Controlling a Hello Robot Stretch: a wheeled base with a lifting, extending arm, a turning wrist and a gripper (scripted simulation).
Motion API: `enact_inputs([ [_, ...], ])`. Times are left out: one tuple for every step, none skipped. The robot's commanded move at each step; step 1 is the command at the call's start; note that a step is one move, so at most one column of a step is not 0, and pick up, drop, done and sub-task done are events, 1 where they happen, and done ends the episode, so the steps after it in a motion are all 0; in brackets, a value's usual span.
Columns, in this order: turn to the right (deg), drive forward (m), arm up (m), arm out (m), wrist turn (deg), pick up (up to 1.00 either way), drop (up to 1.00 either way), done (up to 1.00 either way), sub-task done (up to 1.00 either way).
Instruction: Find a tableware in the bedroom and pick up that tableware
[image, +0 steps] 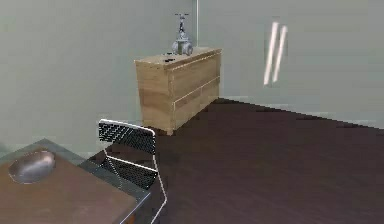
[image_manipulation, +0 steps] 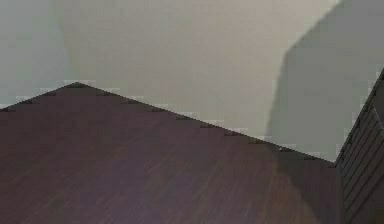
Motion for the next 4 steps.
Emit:
enact_inputs([
  [0.0,0.70,0.00,0.00,0.0,0.00,0.00,0.00,0.00],
  [36.0,0.00,0.00,0.00,0.0,0.00,0.00,0.00,0.00],
  [0.0,0.05,0.00,0.00,0.0,0.00,0.00,0.00,0.00],
  [-45.0,0.00,0.00,0.00,0.0,0.00,0.00,0.00,0.00],
])
